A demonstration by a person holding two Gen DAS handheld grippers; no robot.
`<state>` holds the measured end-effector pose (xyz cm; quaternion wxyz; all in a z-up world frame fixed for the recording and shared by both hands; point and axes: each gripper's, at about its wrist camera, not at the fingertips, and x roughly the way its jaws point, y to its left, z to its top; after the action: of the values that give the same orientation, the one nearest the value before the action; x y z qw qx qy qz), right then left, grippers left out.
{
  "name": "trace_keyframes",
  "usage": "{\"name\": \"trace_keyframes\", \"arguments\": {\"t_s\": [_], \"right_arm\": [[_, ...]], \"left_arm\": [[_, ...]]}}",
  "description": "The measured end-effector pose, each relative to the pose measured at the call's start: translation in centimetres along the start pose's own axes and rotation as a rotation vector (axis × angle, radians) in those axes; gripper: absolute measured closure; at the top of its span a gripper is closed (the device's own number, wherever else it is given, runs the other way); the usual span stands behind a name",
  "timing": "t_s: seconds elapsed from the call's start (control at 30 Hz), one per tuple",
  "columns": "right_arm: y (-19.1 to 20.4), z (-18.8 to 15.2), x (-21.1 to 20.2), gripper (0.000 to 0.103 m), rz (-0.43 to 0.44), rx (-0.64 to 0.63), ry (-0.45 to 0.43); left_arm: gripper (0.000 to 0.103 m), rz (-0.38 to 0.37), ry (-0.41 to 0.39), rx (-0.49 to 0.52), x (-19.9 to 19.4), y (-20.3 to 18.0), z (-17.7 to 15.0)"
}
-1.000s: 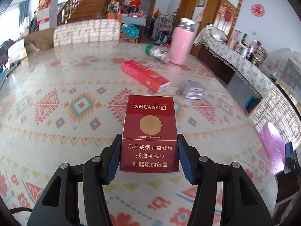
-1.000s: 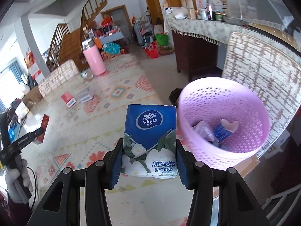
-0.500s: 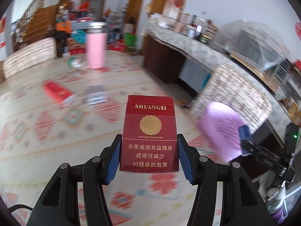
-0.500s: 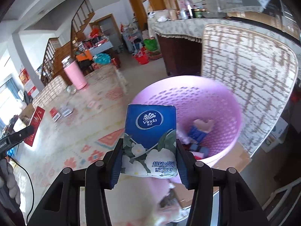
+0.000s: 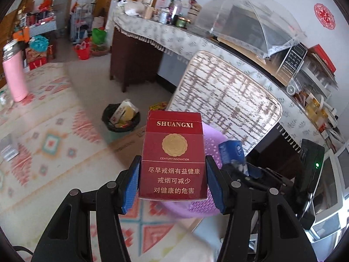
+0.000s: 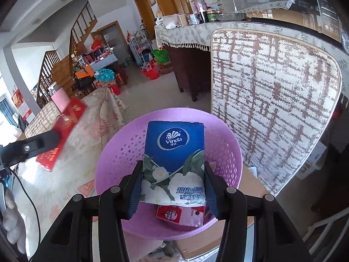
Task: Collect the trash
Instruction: 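Carry the cigarette pack and tissue pack over the pink wastebasket and open both tools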
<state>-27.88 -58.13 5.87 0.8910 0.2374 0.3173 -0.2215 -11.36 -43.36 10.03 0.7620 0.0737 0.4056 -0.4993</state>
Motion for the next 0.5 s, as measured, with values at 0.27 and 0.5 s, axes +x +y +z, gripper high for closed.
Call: {"name": "trace_keyframes", "arguments": {"t_s": [0.27, 0.5], "right_arm": [[-0.9, 0.8, 0.5, 0.038, 0.002, 0.017, -0.02], [-0.4, 0.2, 0.1, 0.036, 0.009, 0.012, -0.017]], "left_arm": [[0.028, 0.027, -0.015, -0.016, 0.9, -0.3, 0.7], [0.026, 0.094, -0.036, -0.059, -2.6, 2.5, -1.1]]}}
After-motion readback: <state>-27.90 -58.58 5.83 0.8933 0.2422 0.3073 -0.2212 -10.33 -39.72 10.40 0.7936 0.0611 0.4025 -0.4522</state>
